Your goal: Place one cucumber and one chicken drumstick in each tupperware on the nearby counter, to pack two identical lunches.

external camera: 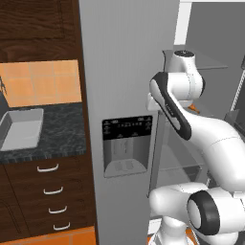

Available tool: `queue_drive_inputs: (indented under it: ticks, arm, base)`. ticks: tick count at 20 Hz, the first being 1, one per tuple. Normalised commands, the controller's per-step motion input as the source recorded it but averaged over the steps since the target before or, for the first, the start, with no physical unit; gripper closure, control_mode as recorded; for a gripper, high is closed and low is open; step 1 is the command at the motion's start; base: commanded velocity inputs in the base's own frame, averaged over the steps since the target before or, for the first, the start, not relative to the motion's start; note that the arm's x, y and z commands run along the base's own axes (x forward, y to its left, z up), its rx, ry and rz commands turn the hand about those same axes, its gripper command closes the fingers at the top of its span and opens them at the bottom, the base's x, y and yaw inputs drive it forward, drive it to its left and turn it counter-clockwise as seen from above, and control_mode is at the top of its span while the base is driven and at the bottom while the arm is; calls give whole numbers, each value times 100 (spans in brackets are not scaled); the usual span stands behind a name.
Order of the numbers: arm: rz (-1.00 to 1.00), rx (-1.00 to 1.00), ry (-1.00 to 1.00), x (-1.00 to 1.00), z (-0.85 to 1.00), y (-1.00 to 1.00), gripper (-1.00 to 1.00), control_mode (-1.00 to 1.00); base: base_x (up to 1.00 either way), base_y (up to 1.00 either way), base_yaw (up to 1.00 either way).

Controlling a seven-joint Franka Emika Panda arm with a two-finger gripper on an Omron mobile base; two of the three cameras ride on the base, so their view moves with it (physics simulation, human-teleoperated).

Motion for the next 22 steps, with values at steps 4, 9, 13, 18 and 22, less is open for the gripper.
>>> queue_drive_inputs:
  ticks: [4,9,13,18,22]
  arm:
    - [0,0,-2,-27,0,0,-100,-100]
    - [-1,0,-10,-42,15,-16,-100,-100]
    - [0,0,-15,-13,42,-33,-100,-100]
    - [-2,0,-14,0,52,-32,-100,-100]
    - [-4,0,-12,0,54,-36,-100,-100]
  base:
    - [0,0,0]
    - [0,0,0]
    - [0,0,0]
    - [0,0,0]
    - [0,0,0]
